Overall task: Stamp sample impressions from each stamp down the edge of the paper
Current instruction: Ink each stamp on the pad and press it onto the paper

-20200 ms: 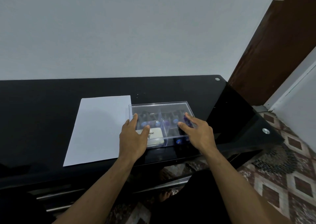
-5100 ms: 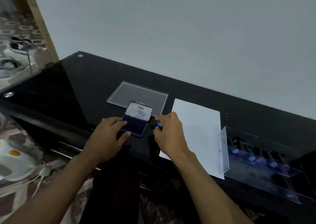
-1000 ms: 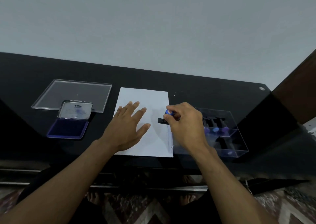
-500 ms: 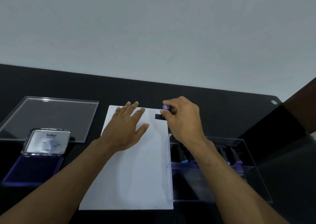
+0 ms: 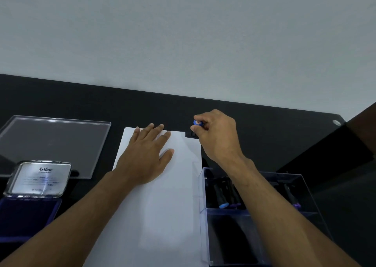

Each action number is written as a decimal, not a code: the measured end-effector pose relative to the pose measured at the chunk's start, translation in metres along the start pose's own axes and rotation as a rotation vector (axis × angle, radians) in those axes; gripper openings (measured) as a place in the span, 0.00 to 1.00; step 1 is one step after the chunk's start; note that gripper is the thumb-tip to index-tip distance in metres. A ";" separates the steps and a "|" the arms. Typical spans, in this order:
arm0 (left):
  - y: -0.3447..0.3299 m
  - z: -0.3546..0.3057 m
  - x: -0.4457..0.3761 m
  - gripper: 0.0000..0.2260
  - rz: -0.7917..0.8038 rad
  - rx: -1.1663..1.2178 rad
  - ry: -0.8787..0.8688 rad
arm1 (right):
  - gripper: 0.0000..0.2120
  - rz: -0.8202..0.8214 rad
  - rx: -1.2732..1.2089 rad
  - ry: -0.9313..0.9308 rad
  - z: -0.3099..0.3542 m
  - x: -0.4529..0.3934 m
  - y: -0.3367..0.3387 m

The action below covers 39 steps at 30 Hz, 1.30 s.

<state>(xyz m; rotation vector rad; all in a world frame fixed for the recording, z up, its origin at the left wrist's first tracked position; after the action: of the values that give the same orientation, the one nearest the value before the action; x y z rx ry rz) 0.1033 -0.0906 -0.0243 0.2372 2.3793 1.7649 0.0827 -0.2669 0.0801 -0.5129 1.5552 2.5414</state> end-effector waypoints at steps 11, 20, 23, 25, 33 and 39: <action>-0.001 0.001 0.000 0.34 -0.012 0.002 -0.008 | 0.14 0.033 -0.021 0.007 -0.001 -0.009 -0.010; -0.001 0.001 -0.001 0.36 -0.002 -0.003 -0.001 | 0.15 0.056 -0.039 -0.021 -0.003 -0.012 -0.015; 0.000 0.001 0.000 0.36 -0.010 0.004 -0.004 | 0.15 0.069 -0.039 -0.026 -0.004 -0.012 -0.019; 0.000 0.001 0.000 0.35 -0.014 0.001 -0.007 | 0.14 0.074 -0.037 -0.026 -0.005 -0.012 -0.021; -0.001 0.002 -0.001 0.34 -0.012 0.014 -0.003 | 0.15 0.076 -0.015 -0.059 -0.013 -0.013 -0.028; -0.002 0.002 -0.001 0.34 -0.019 0.005 -0.003 | 0.14 0.076 -0.012 -0.059 -0.014 -0.012 -0.031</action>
<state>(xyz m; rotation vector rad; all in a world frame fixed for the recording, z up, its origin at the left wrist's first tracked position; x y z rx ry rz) 0.1047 -0.0897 -0.0262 0.2172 2.3758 1.7491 0.1060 -0.2645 0.0526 -0.3830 1.5687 2.5977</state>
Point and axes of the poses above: each hand's wrist, its own x-axis away from the middle knuckle, its own y-axis out of the back of the hand, z = x × y, the point moved 7 cm from there along -x, towards the middle knuckle, and after that the axes turned 15 degrees about y, right-handed, at the moved point
